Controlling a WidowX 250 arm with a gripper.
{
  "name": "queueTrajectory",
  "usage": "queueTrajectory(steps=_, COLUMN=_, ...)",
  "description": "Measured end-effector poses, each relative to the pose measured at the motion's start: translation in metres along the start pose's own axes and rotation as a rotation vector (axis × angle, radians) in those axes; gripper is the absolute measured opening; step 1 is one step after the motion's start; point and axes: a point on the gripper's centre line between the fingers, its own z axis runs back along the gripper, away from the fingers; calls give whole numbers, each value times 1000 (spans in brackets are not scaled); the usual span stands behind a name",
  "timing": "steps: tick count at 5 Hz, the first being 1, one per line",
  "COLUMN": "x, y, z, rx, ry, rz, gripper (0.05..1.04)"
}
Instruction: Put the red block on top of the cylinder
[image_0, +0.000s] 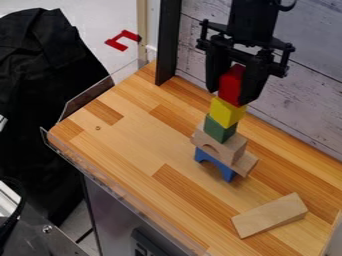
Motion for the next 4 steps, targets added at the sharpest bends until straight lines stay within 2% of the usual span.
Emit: queueTrajectory(steps=4, x=10, y=13, z=-8, rx=-6, ry=34, rz=36, gripper=582)
